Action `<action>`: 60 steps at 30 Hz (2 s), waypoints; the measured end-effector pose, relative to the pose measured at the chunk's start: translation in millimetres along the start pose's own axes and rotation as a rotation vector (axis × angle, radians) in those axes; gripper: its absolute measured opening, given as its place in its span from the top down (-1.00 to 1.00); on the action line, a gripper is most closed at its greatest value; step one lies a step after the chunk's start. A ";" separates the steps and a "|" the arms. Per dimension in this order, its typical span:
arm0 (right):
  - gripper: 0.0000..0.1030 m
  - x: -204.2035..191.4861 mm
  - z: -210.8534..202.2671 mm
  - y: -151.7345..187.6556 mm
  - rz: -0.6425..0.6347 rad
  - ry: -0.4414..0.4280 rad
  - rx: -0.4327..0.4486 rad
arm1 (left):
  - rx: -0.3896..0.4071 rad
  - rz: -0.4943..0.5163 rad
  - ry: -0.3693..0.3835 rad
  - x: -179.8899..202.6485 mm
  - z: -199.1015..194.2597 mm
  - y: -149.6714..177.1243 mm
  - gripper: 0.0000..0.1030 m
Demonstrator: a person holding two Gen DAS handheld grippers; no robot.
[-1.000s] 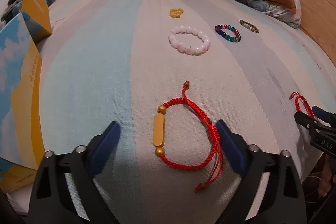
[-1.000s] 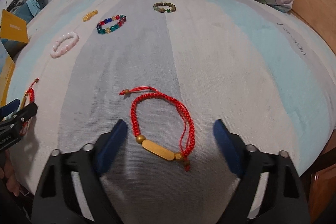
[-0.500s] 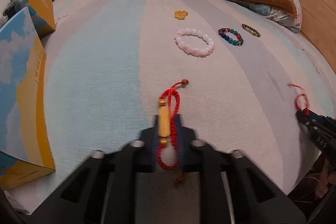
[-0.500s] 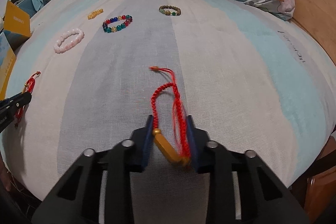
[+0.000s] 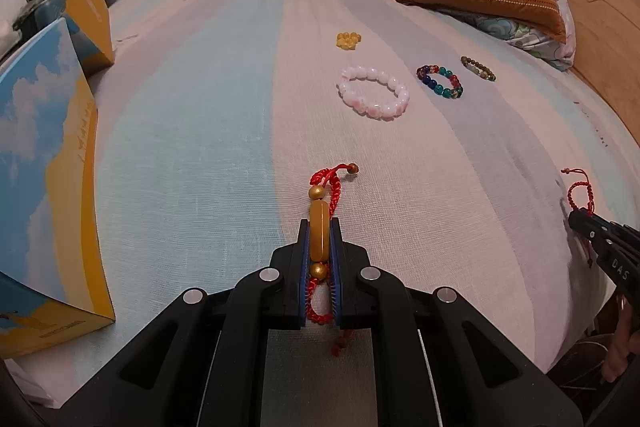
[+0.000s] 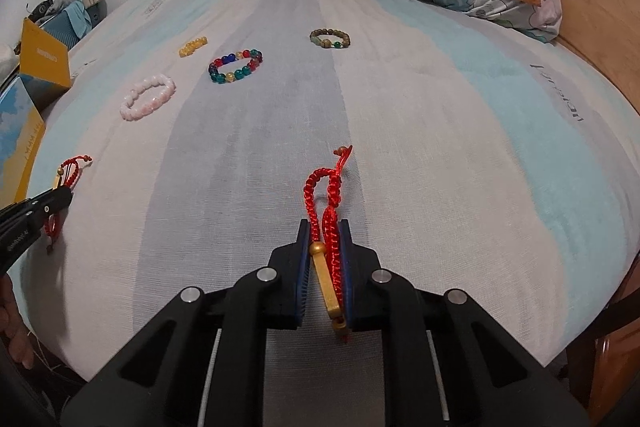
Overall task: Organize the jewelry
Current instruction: 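Grasp a red cord bracelet with the left tool while the right tool grasps another, then carry both red cord bracelets into the white box and open both tools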
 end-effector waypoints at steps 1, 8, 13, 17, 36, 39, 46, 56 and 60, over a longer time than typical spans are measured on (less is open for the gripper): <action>0.76 -0.9 0.0 0.4 -0.003 -0.001 -0.001 | 0.000 -0.001 0.001 0.1 -0.1 0.1 0.85; 0.76 -5.6 -1.1 0.6 -0.012 0.012 0.005 | -0.003 -0.002 0.005 0.0 -2.4 0.1 0.85; 0.76 -8.3 -6.1 -2.9 -0.004 0.012 0.017 | 0.006 0.002 0.010 2.0 -10.2 -2.9 0.85; 0.76 -8.3 -16.2 -7.8 0.013 0.016 0.032 | 0.013 -0.002 0.006 1.3 -21.7 -8.6 0.85; 0.76 -75.8 -75.3 -65.5 -0.045 -0.056 0.091 | 0.097 0.000 -0.014 -29.3 -107.1 -48.8 0.85; 0.76 -99.7 -85.7 -79.7 -0.068 -0.072 0.100 | 0.115 0.001 -0.029 -40.8 -122.6 -55.4 0.85; 0.76 -179.5 -116.8 -97.9 -0.136 -0.155 0.141 | 0.141 -0.016 -0.083 -78.8 -150.8 -61.5 0.85; 0.76 -321.0 -154.9 -79.2 -0.292 -0.287 0.184 | 0.140 -0.122 -0.188 -166.3 -185.9 -35.5 0.85; 0.76 -367.6 -161.2 -58.5 -0.343 -0.336 0.177 | 0.138 -0.175 -0.226 -203.0 -198.6 -16.1 0.85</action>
Point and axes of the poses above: each gripper's, at about its wrist camera, not at the fingertips, and z roughly the way its jaws point, x to its right, y to its underside, the point moved 9 cm from there along z, roughly the way its jaws point, and after that the axes turned 9 degrees about z, right-handed, at the moved point
